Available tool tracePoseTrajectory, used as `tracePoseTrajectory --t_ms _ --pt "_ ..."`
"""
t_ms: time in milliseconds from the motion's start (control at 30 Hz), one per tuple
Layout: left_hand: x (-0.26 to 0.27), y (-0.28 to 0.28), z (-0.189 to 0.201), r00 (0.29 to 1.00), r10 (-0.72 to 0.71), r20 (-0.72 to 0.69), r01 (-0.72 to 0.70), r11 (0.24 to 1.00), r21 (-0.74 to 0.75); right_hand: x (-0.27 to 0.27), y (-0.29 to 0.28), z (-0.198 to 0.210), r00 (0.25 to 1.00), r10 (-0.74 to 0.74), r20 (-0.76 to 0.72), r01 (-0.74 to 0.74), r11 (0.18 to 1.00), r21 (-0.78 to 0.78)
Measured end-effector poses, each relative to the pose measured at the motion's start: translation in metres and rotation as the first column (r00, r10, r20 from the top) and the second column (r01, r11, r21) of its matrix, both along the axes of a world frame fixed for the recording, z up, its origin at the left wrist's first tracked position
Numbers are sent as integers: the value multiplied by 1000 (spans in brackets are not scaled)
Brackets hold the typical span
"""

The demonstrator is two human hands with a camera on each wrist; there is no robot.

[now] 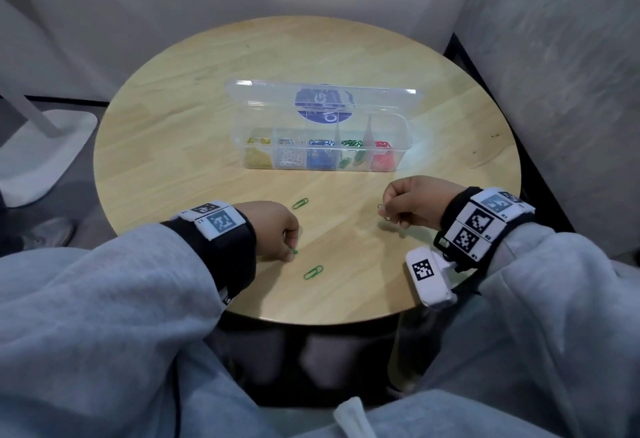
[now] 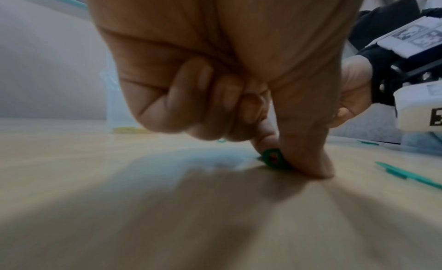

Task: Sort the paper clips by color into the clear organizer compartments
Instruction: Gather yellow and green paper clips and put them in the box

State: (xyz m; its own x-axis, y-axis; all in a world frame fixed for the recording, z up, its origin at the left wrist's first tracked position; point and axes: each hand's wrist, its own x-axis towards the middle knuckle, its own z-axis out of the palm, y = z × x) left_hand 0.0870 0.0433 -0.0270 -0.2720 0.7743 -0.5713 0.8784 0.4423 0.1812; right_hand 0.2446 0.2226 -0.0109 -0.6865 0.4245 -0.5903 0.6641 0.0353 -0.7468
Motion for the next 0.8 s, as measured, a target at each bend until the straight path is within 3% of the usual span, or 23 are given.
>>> tracePoseTrajectory --t_ms 133,200,233,267,300,367,400,467,567,667,733,800 --pt "-8 -4 2 997 54 52 -56 997 45 -8 -14 -9 994 -93 -60 72 958 -277" --pt "-18 -6 6 950 201 240 -235 964 123 -12 -20 -12 992 -113 -57 87 935 -345" --pt "-21 -7 9 867 308 391 -388 910 144 -14 -22 -13 992 -114 -52 88 929 -360" --pt "-25 -7 12 727 404 555 -557 820 134 -16 -23 -14 992 -118 -52 90 923 -373" --pt "-28 -6 16 544 457 704 -703 706 85 -18 -25 -13 991 -126 -55 94 915 -392" --pt "-33 -7 24 193 417 888 -847 528 -65 -21 -27 -12 989 -136 -65 96 901 -424" --pt "-36 -7 28 76 373 924 -861 492 -128 -23 -29 -11 990 -124 -68 83 897 -434" --pt "-39 -8 31 -34 306 952 -851 490 -188 -28 -34 -8 995 -71 -70 33 895 -444" --pt "-40 -8 31 -76 287 955 -843 493 -215 -37 -45 -2 998 43 -46 -58 908 -414" --pt "-38 -4 27 -11 365 931 -849 488 -201 -43 -53 2 968 249 36 -237 951 -199" --pt "-34 1 22 123 474 872 -858 492 -147 -44 -59 5 878 466 113 -472 880 42" --pt "-30 6 17 338 576 744 -827 559 -57 -46 -70 6 762 619 190 -647 737 195"
